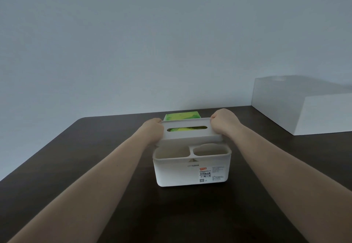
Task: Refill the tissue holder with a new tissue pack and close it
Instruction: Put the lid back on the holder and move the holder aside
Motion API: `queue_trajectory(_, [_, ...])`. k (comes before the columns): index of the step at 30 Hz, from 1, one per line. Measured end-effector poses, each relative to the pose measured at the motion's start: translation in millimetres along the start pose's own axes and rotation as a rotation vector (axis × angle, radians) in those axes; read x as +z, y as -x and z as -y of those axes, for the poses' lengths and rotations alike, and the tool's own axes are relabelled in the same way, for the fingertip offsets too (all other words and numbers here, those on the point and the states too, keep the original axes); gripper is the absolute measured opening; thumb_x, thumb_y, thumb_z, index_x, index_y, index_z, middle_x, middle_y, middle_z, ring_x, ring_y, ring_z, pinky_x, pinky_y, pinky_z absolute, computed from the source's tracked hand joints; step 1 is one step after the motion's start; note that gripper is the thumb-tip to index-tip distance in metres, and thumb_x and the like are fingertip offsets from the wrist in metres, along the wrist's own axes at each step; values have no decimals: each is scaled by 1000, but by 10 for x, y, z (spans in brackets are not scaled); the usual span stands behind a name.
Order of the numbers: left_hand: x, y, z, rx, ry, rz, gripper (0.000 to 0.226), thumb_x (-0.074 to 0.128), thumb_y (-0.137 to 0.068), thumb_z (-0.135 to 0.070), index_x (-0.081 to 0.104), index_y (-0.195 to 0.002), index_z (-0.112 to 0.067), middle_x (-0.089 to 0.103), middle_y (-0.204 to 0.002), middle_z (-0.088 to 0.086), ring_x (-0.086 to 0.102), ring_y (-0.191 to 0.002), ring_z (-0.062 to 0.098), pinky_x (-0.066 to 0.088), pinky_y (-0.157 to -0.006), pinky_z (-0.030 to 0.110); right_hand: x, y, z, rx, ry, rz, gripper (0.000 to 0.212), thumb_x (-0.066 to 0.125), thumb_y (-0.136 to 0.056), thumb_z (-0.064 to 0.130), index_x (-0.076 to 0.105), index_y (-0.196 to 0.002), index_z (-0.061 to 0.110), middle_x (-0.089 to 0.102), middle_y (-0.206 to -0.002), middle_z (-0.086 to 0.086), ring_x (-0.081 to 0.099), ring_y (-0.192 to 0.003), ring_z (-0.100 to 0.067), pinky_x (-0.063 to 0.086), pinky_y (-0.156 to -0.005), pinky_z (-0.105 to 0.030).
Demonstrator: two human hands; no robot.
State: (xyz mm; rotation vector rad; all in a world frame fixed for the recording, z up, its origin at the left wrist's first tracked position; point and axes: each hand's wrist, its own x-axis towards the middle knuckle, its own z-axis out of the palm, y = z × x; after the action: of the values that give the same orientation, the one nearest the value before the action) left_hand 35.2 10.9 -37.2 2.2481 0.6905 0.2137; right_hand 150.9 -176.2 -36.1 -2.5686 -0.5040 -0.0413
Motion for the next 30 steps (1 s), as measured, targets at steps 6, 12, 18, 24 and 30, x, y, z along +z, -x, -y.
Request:
queue_trajectory(6, [9,38,-15,-45,21,-23,46,27,-84,-5,56,-118,-16,60,-115,13,62,-96,36,54,-79,43,4,-11,27,-8,84,-11,26,42,-84,3,68,-84,7,54,-66,-2,52,-69,-25,43,-65,-30])
queue_trajectory(12, [1,125,-62,-51,-51,-92,51,30,-88,-11,51,-134,-19,58,-129,9,60,-105,33,52,-94,45,-47,75,67,66,-61,55,27,39,-94,10,66,-93,3,67,-100,-20,54,-64,-26,44,-58,-30])
queue_trajectory(18, [6,416,106,-44,270,7,73,34,-89,-63,38,-144,-15,51,-141,12,56,-114,29,45,-95,37,-122,540,-95,29,-632,170,46,43,-86,63,61,-107,27,59,-114,4,55,-105,-19,43,-93,-40])
queue_trajectory(24, [91,893,367,-23,627,401,47,61,-85,-46,57,-126,-23,74,-113,-2,74,-96,14,59,-73,26,-15,961,-348,-44,-719,313,70,60,-90,42,27,-150,26,49,-140,9,47,-128,-15,34,-110,-38])
queue_trajectory(30, [161,961,239,-147,670,257,45,42,-99,-39,33,-142,-30,58,-128,-3,65,-88,12,55,-50,23,8,1090,-297,24,-833,368,44,48,-99,37,38,-142,33,61,-126,3,65,-102,-18,55,-72,-34])
